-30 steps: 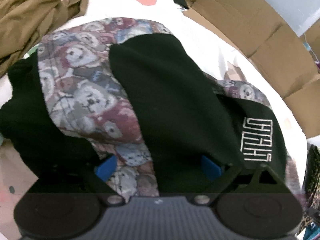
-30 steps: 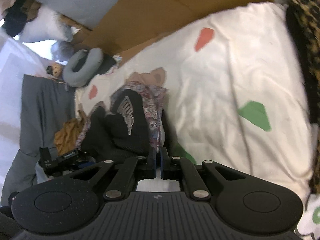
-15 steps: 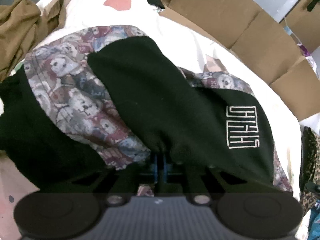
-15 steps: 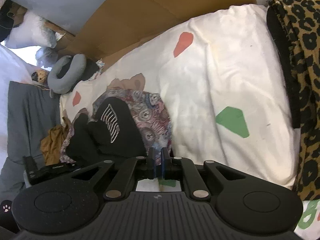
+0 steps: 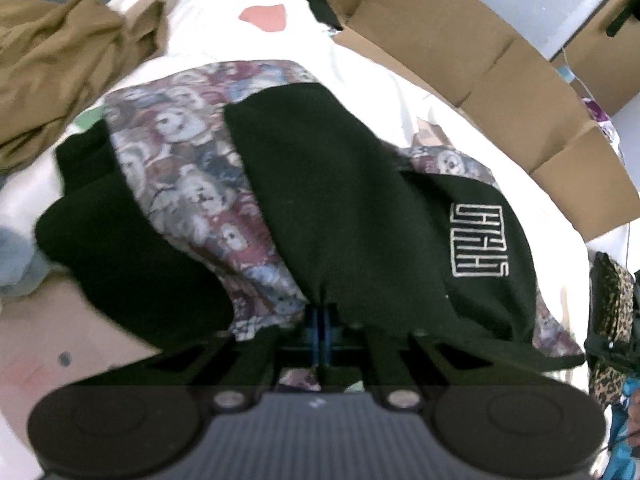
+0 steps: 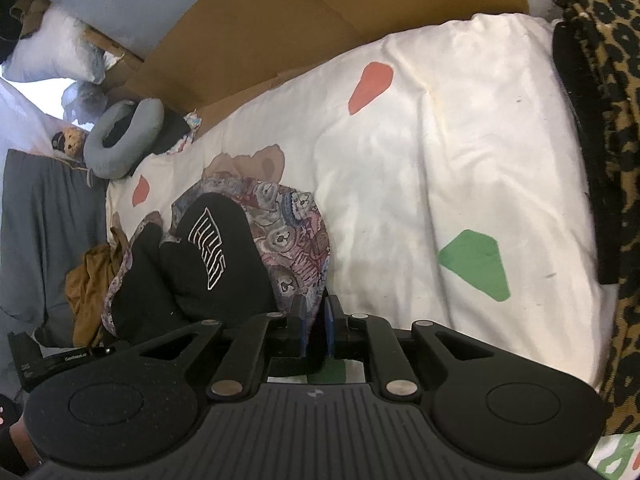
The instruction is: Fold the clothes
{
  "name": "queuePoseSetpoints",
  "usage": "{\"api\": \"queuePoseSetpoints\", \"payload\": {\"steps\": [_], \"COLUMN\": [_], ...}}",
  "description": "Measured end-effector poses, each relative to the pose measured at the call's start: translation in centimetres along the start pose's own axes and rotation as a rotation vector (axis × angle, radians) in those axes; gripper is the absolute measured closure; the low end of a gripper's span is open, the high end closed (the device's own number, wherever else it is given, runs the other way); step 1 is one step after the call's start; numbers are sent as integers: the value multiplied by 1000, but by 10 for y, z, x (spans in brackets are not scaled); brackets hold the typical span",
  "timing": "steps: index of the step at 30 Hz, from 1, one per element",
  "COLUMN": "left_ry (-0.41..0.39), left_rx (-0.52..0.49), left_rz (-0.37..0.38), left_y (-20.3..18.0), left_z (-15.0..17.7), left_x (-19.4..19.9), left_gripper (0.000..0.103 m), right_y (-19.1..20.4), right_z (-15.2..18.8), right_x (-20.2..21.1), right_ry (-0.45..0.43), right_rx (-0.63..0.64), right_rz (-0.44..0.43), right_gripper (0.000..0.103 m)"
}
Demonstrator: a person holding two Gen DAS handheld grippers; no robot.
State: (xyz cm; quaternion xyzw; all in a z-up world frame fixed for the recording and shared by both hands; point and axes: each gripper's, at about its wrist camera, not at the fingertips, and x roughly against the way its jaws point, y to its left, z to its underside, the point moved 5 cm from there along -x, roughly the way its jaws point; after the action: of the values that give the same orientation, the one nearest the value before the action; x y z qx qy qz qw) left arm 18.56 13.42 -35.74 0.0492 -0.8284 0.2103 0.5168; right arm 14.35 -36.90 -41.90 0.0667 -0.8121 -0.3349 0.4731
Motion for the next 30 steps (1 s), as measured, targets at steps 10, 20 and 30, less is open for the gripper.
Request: {"api": "queuePoseSetpoints", "payload": {"steps": [10,20,30], "left_ry": [47,54,-30], "left_rx": [63,109,97], "left_rz": [-88,-126,-187], "left_y": [25,46,82], "left_z": [41,60,21], "left_x": [33,66,105], "left_gripper": [101,101,101], "right_y": [18,43,79], "right_z": [-9,-24,-41], "right_x": [-19,-38,-64], "right_ry": [12,10,18], "right_rx": [80,177,311], "right_rz": [2,-4,-10], "right_gripper": [67,59,59]}}
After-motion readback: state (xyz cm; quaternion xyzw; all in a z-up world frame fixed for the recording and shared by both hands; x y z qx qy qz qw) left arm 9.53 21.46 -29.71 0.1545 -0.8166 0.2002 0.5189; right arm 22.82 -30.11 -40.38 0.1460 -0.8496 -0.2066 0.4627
